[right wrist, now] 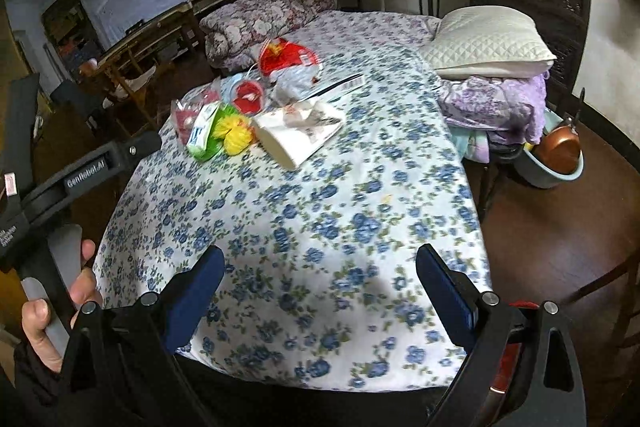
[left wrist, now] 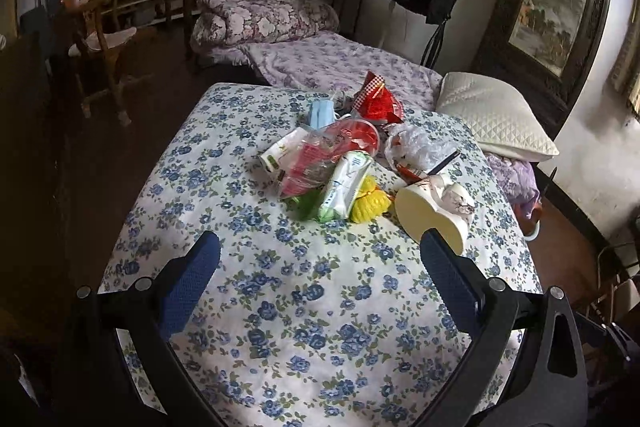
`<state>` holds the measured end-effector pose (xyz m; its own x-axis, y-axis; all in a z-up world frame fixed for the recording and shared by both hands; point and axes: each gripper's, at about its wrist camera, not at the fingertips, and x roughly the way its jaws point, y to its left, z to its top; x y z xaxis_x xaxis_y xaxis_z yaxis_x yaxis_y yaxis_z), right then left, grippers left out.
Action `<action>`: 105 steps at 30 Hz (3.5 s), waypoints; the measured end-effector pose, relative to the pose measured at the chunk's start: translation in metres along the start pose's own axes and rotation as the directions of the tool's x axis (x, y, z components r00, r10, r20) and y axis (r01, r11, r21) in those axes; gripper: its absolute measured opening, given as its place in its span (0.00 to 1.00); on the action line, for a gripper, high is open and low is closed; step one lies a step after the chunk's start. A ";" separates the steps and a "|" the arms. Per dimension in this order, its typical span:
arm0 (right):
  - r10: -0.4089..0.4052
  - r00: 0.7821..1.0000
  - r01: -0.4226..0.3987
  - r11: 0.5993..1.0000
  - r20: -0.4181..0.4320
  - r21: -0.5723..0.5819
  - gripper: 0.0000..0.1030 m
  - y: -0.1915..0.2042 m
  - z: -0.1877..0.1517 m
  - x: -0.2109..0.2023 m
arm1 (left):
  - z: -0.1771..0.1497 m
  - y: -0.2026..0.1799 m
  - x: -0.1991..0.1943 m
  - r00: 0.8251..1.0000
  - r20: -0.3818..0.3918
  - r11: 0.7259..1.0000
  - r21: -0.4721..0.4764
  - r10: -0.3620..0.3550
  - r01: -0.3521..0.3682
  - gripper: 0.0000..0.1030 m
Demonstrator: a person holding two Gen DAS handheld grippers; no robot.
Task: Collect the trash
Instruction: 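Move both tools back over the bed toward the remaining trash, then grasp the white paper cup with the right tool, then grasp the green wipes pack with the left tool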
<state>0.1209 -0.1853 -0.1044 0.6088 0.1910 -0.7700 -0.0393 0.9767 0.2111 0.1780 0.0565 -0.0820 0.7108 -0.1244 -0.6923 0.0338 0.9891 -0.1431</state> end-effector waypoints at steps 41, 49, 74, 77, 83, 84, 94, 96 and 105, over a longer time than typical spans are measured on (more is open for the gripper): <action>0.020 0.997 -0.030 0.992 0.078 0.125 0.11 -0.008 0.027 0.095 | 0.003 0.003 0.052 0.990 -0.135 0.999 -0.026 -0.026 0.022 0.93; 0.062 0.996 -0.072 0.986 0.069 0.151 0.11 -0.018 0.021 0.090 | 0.006 -0.025 0.086 0.985 -0.150 0.990 0.128 0.081 -0.062 0.93; 0.077 0.995 -0.087 0.983 0.062 0.164 0.14 -0.018 0.018 0.092 | 0.021 -0.019 0.097 0.992 -0.128 0.997 0.082 0.014 -0.004 0.41; 0.077 0.995 -0.086 0.983 0.061 0.165 0.15 -0.018 0.018 0.093 | 0.024 -0.020 0.096 0.994 -0.106 0.996 0.086 0.030 -0.021 0.61; 0.077 0.995 -0.086 0.983 0.059 0.163 0.15 -0.018 0.020 0.094 | 0.026 -0.017 0.100 0.992 -0.122 0.998 0.060 -0.020 0.028 0.28; 0.077 0.995 -0.085 0.983 0.059 0.163 0.15 -0.017 0.020 0.094 | 0.026 -0.017 0.097 0.993 -0.113 0.998 0.060 -0.023 0.030 0.28; 0.059 0.996 -0.067 0.988 0.066 0.139 0.13 -0.011 0.021 0.086 | 0.017 0.022 0.019 0.969 0.005 0.961 -0.129 -0.247 0.245 0.26; 0.053 0.997 -0.060 0.988 0.054 0.141 0.12 -0.011 0.020 0.087 | 0.017 0.025 0.022 0.970 -0.013 0.961 -0.143 -0.243 0.239 0.26; 0.042 0.999 -0.046 0.990 0.035 0.131 0.19 -0.005 0.018 0.090 | -0.007 0.012 0.030 0.952 -0.138 0.960 -0.089 -0.274 0.264 0.30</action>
<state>0.1903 -0.1748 -0.1637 0.6343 0.2279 -0.7388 0.0366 0.9456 0.3232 0.1950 0.0636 -0.1096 0.5706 -0.4007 -0.7169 0.1579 0.9101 -0.3830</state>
